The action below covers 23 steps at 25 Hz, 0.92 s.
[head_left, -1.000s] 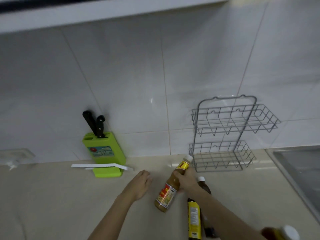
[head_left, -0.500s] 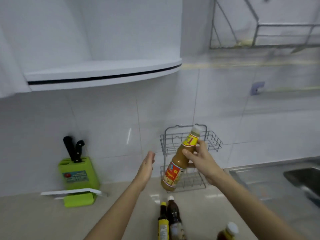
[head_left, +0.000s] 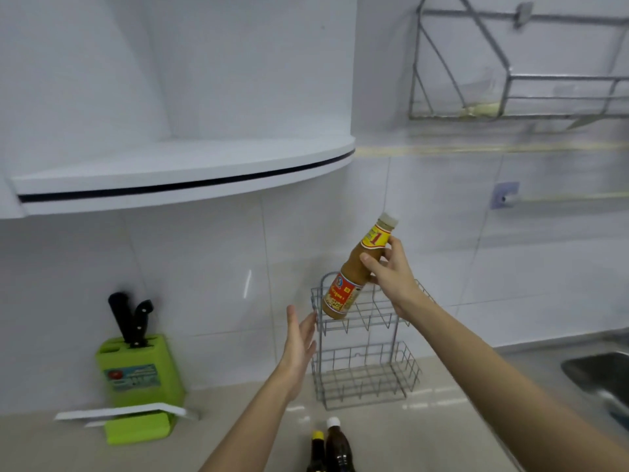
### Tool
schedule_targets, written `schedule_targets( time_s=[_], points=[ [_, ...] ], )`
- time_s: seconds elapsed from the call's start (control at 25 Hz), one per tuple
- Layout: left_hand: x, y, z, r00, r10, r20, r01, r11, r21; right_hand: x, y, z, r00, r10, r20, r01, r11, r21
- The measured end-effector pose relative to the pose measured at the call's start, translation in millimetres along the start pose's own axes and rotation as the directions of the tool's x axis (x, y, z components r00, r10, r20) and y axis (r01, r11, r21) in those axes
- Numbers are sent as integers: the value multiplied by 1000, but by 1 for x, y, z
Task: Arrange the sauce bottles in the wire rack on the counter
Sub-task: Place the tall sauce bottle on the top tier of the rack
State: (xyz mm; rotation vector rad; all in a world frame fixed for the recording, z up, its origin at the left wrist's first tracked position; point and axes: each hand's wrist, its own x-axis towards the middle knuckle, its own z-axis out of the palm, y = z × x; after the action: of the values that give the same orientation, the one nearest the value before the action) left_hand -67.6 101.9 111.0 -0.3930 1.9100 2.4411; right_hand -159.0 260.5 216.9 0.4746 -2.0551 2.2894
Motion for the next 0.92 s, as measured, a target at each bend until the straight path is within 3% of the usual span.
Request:
schedule_targets(
  time_s=[0.4, 0.64, 0.76, 0.92],
  points=[
    [14, -4, -5, 995, -67, 78, 72, 995, -71, 34, 16, 6, 959, 16, 284, 4, 998, -69],
    [14, -3, 1, 991, -45, 124, 46, 999, -1, 21, 35, 12, 923, 65, 380, -47, 997, -58],
    [14, -5, 3, 990, -25, 140, 22, 999, 28, 10, 41, 23, 931, 70, 359, 2, 981, -196],
    [13, -5, 1, 988, -39, 147, 35, 999, 33, 1, 46, 35, 970, -76, 230, 169, 892, -419]
  ],
)
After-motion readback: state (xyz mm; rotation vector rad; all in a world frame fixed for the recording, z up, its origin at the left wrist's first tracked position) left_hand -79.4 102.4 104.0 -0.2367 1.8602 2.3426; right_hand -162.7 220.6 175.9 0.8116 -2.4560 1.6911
